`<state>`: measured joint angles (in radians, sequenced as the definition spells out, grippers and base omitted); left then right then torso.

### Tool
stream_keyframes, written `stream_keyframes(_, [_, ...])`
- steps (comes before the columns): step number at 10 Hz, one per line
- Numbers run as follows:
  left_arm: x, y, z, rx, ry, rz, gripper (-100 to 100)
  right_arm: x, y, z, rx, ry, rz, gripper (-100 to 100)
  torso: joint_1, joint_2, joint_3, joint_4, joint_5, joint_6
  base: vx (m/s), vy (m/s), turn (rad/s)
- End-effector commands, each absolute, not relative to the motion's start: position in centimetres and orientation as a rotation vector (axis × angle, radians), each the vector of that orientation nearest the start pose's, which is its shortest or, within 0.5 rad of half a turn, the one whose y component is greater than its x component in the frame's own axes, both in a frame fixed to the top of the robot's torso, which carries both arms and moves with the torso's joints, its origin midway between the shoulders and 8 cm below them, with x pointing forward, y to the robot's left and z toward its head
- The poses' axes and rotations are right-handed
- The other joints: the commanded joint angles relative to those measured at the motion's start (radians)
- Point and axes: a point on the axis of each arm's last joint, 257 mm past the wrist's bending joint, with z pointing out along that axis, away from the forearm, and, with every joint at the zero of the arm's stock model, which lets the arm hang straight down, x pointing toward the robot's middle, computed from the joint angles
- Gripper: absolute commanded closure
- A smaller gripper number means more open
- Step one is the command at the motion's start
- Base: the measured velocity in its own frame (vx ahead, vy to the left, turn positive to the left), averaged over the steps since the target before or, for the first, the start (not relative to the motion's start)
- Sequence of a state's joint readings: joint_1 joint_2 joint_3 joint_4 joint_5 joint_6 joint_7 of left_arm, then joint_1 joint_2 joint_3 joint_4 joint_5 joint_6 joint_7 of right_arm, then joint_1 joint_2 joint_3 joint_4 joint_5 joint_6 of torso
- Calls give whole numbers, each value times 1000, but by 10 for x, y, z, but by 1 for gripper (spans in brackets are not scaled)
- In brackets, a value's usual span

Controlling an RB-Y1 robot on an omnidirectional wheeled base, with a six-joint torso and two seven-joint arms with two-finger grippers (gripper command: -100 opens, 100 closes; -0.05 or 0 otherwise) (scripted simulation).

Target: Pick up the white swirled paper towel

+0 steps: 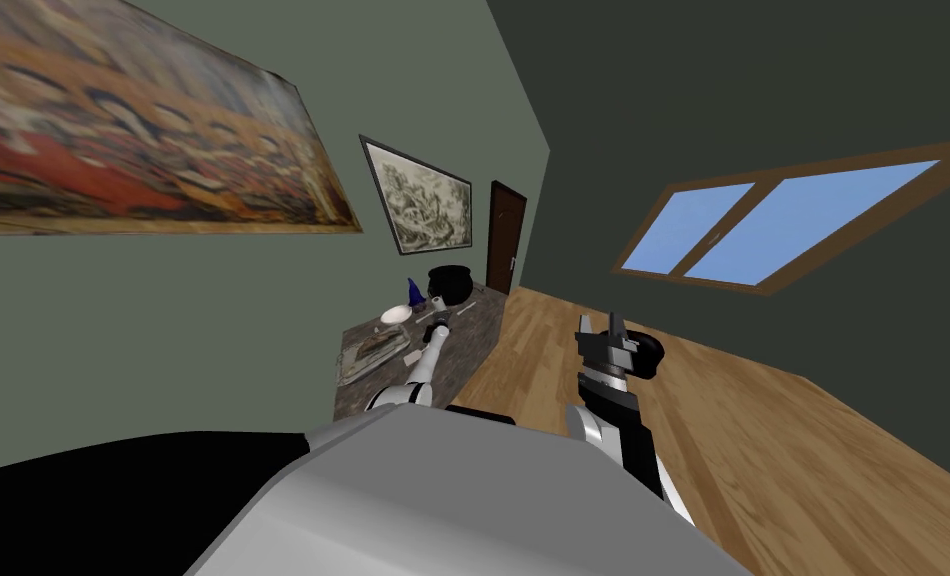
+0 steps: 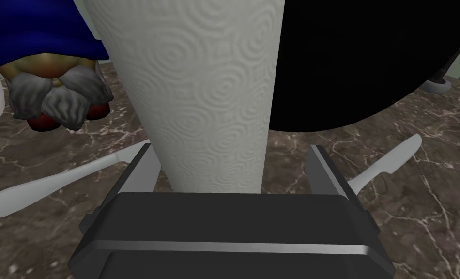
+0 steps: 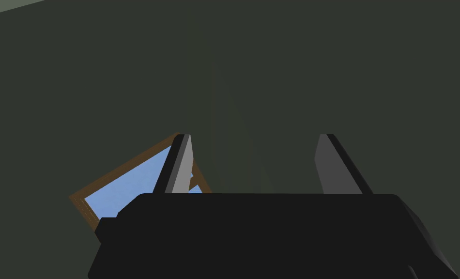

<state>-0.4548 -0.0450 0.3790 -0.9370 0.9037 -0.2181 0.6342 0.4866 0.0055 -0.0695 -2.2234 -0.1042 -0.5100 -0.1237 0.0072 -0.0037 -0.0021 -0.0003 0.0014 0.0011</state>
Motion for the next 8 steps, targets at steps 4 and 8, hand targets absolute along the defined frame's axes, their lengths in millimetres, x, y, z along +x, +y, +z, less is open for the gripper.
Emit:
stream_keyframes(4, [650, 281, -237, -2087, -390, -2074, -100, 346, -318, 7, 790, 516, 1406, 0, 3, 3, 2, 1, 1, 0, -94, 83, -19])
stream_keyframes(8, [653, 276, -235, -2071, -370, -2077, -100, 346, -318, 7, 791, 516, 1406, 0, -4, -4, -2, 0, -1, 0, -6, 9, 1])
